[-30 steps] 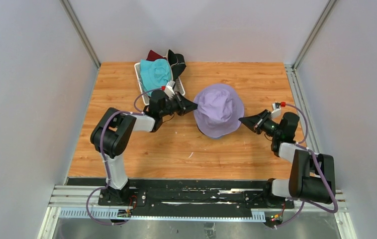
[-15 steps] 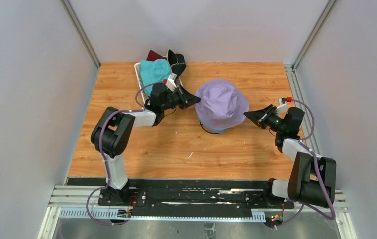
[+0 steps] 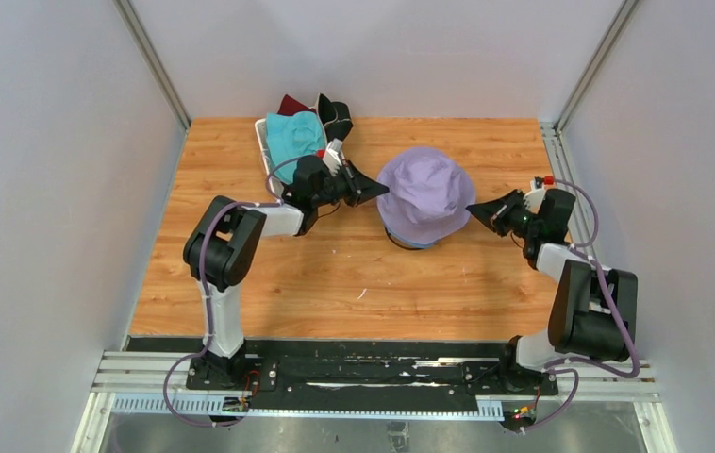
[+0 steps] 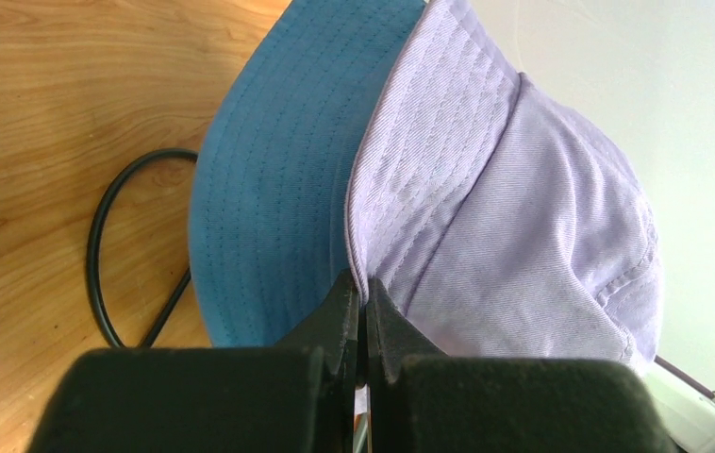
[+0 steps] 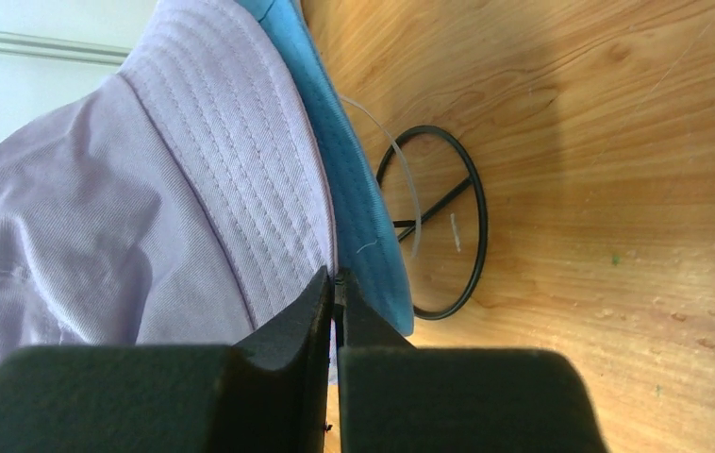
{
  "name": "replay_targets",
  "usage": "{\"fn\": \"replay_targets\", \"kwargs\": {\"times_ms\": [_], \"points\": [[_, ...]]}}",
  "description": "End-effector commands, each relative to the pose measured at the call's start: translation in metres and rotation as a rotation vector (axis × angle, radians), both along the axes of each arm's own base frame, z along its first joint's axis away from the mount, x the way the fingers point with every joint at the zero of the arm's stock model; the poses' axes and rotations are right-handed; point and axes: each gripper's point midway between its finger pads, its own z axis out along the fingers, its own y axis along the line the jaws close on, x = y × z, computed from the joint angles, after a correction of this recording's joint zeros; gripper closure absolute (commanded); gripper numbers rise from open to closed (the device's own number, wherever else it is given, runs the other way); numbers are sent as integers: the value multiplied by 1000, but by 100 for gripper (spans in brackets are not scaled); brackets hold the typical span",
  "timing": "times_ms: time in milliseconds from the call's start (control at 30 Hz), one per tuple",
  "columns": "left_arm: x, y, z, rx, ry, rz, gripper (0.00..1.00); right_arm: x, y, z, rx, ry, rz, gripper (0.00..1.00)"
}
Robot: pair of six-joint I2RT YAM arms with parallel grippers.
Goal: Stack the hats
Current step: Stack the hat on the hat.
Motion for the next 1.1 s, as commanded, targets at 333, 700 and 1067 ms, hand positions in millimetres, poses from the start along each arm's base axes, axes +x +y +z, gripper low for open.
{"fn": "replay_targets", "kwargs": {"times_ms": [333,700,1067], "points": [[14,-12,-28,1,23,-10,100,27,-24,-32,-55,65,-76,99],[14,-11,-55,34,56,-5,100,30,-23,-39,-66,78,-76,99],[2,6,-84,157,83,8,100,30,-23,-41,-70,79,-73,99]]}}
